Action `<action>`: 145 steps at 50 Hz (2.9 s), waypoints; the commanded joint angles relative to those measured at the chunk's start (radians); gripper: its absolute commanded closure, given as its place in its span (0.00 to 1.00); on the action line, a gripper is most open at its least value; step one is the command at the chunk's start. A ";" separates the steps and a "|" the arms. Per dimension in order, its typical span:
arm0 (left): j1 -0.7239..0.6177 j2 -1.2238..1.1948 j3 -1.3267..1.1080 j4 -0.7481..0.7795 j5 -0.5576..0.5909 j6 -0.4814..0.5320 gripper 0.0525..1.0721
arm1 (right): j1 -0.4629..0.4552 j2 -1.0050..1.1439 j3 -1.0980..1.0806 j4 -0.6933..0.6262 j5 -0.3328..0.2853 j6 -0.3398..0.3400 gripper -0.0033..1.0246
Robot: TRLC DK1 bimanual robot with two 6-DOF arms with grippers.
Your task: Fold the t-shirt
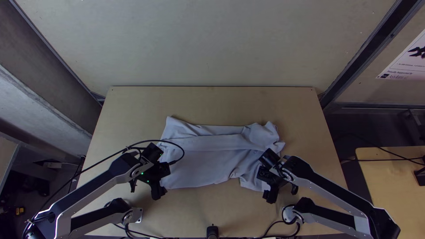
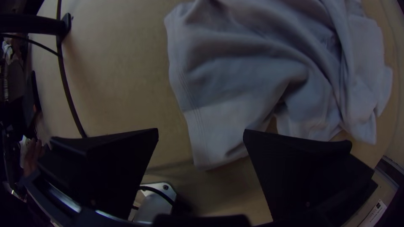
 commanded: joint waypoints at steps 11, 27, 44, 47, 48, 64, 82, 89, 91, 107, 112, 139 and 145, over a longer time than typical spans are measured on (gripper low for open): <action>-0.025 -0.010 -0.081 0.047 -0.069 0.045 0.05 | -0.001 0.069 -0.065 0.060 0.044 0.013 0.16; -0.021 -0.005 -0.132 0.106 -0.121 0.067 0.12 | -0.002 0.103 -0.060 0.102 0.084 0.011 0.33; 0.001 -0.014 -0.153 0.133 -0.121 0.090 0.55 | -0.002 0.103 -0.060 0.111 0.082 0.001 0.74; 0.004 -0.019 -0.164 0.141 -0.121 0.088 0.64 | 0.001 0.103 -0.065 0.119 0.082 -0.007 0.83; 0.007 -0.021 -0.167 0.143 -0.120 0.090 0.67 | 0.002 0.104 -0.068 0.122 0.082 -0.009 0.85; 0.035 -0.048 -0.214 0.189 -0.120 0.119 0.85 | 0.012 0.127 -0.092 0.136 0.073 -0.016 0.97; 0.114 -0.156 -0.221 0.173 -0.120 0.186 0.96 | -0.024 0.012 -0.011 0.091 0.045 -0.019 0.97; 0.148 -0.194 -0.191 0.136 -0.114 0.200 0.96 | -0.041 -0.014 0.055 0.028 -0.011 -0.018 0.97; 0.165 -0.194 -0.175 0.115 -0.101 0.200 0.96 | -0.044 -0.020 0.064 0.017 -0.018 -0.016 0.97; 0.243 -0.192 -0.073 0.074 -0.058 0.205 0.96 | -0.108 -0.057 0.099 -0.012 -0.027 -0.018 0.97; 0.263 -0.162 -0.053 0.081 -0.055 0.211 0.96 | -0.154 -0.054 0.128 -0.012 -0.039 -0.036 0.97; 0.377 0.090 0.200 0.100 -0.046 0.295 0.95 | -0.355 0.133 0.403 -0.012 -0.048 -0.130 0.97; 0.406 0.165 0.273 0.106 -0.032 0.320 0.95 | -0.386 0.209 0.463 -0.007 -0.048 -0.159 0.97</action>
